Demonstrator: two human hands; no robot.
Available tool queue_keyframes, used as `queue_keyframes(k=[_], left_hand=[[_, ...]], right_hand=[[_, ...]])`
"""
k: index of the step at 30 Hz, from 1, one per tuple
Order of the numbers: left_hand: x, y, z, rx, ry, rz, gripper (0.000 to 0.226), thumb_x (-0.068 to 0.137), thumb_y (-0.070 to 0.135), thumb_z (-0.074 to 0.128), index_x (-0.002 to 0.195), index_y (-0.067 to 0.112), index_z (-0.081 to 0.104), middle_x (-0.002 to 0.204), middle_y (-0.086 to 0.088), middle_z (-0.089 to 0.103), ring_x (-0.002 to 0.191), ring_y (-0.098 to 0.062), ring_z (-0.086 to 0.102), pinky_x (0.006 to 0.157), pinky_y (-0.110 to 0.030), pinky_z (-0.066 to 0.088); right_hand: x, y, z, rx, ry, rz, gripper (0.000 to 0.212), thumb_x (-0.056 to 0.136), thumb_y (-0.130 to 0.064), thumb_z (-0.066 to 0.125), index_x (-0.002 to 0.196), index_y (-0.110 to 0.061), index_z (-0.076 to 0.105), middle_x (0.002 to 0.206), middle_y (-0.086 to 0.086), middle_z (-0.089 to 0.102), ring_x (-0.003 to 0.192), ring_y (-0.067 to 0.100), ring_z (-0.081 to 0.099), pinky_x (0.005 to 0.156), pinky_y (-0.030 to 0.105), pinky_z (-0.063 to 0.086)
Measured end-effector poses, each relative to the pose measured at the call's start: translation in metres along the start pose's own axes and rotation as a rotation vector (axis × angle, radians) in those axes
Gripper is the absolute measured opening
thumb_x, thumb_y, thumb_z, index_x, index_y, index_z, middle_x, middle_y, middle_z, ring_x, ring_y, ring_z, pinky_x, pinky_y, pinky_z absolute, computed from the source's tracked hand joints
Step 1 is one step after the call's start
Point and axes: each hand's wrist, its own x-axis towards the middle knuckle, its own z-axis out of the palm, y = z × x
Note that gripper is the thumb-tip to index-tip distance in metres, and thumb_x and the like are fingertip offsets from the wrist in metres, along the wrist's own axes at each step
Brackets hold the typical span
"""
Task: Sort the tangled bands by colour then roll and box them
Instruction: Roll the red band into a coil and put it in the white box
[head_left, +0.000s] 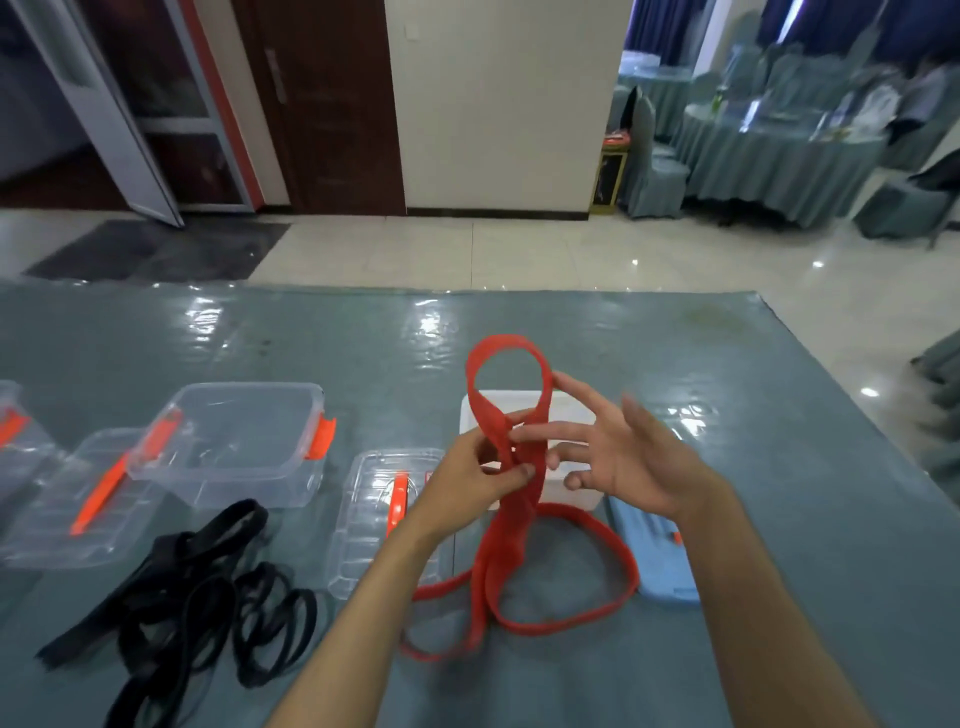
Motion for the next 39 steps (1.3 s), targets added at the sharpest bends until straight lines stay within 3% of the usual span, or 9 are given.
queue_keyframes(k=[4,8,10,15,18,24,28,33,39], left_hand=[[0.0,0.005,-0.008,0.032,0.01,0.021,0.059,0.086,0.009,0.075,0.136,0.039,0.066,0.11,0.007,0.079,0.102,-0.02,0.075,0.087,-0.022,0.057],[-0.005,0.005,0.001,0.058,-0.052,0.005,0.064,0.087,0.018,0.082,0.142,0.044,0.06,0.117,0.015,0.076,0.103,-0.012,0.073,0.084,-0.024,0.06],[-0.007,0.006,0.002,-0.018,-0.023,-0.01,0.073,0.089,0.024,0.084,0.152,0.039,0.051,0.126,0.012,0.075,0.109,-0.012,0.074,0.092,-0.029,0.061],[-0.009,0.006,-0.004,-0.137,0.055,-0.019,0.077,0.087,0.029,0.085,0.154,0.035,0.047,0.131,0.014,0.073,0.121,-0.011,0.071,0.099,-0.026,0.057],[-0.009,0.003,0.001,-0.065,0.023,-0.023,0.038,0.086,0.02,0.087,0.121,0.027,0.071,0.113,0.006,0.08,0.108,-0.012,0.076,0.091,-0.024,0.058],[-0.017,-0.005,0.0,0.026,0.132,-0.033,0.038,0.081,0.029,0.091,0.114,0.035,0.073,0.096,0.016,0.08,0.089,-0.003,0.074,0.079,-0.014,0.054],[-0.017,-0.006,-0.01,0.058,0.133,-0.067,0.051,0.074,0.036,0.095,0.119,0.039,0.073,0.105,0.012,0.078,0.087,-0.015,0.071,0.078,-0.024,0.058],[-0.014,0.001,-0.019,-0.025,0.206,-0.054,0.053,0.071,0.043,0.094,0.118,0.045,0.071,0.103,0.004,0.08,0.094,-0.017,0.076,0.076,-0.024,0.06],[-0.009,0.006,-0.029,-0.133,0.15,-0.015,0.046,0.078,0.054,0.089,0.116,0.032,0.076,0.113,-0.002,0.081,0.112,-0.02,0.075,0.103,-0.04,0.057]], right_hand=[[0.012,-0.002,0.01,-0.225,0.2,-0.072,0.095,0.071,-0.044,0.094,0.152,-0.027,0.047,0.11,0.016,0.071,0.079,0.017,0.063,0.068,0.028,0.052],[0.033,0.001,0.024,-0.615,0.614,-0.173,0.017,0.08,-0.042,0.086,0.086,-0.03,0.075,0.062,0.001,0.066,0.051,0.011,0.055,0.052,0.024,0.044],[0.036,0.004,0.023,-0.662,0.711,-0.231,0.022,0.09,-0.038,0.081,0.076,-0.022,0.074,0.054,0.003,0.063,0.046,0.011,0.052,0.049,0.022,0.042],[0.036,0.014,0.031,-0.567,0.614,-0.251,0.049,0.08,-0.053,0.081,0.091,-0.006,0.076,0.052,0.003,0.06,0.044,0.012,0.049,0.044,0.02,0.041],[0.045,0.02,0.039,-0.501,0.585,-0.204,0.069,0.077,-0.061,0.082,0.108,0.001,0.075,0.054,-0.004,0.057,0.047,0.01,0.049,0.045,0.019,0.04],[0.034,0.021,0.036,-0.675,0.431,-0.255,0.042,0.07,-0.051,0.083,0.111,-0.045,0.075,0.085,-0.01,0.064,0.08,0.009,0.061,0.079,0.017,0.051],[0.023,0.017,0.031,-0.571,0.412,-0.388,0.018,0.076,-0.033,0.09,0.08,-0.025,0.075,0.093,-0.003,0.073,0.091,0.009,0.071,0.079,0.02,0.056],[0.022,0.02,0.022,-0.663,0.733,-0.478,0.019,0.077,-0.02,0.091,0.079,-0.022,0.072,0.075,-0.008,0.074,0.069,0.004,0.065,0.07,0.015,0.054],[0.02,0.024,0.011,-0.831,0.983,-0.553,0.032,0.077,-0.02,0.094,0.082,-0.04,0.069,0.086,-0.016,0.073,0.075,0.007,0.07,0.066,0.02,0.056]])
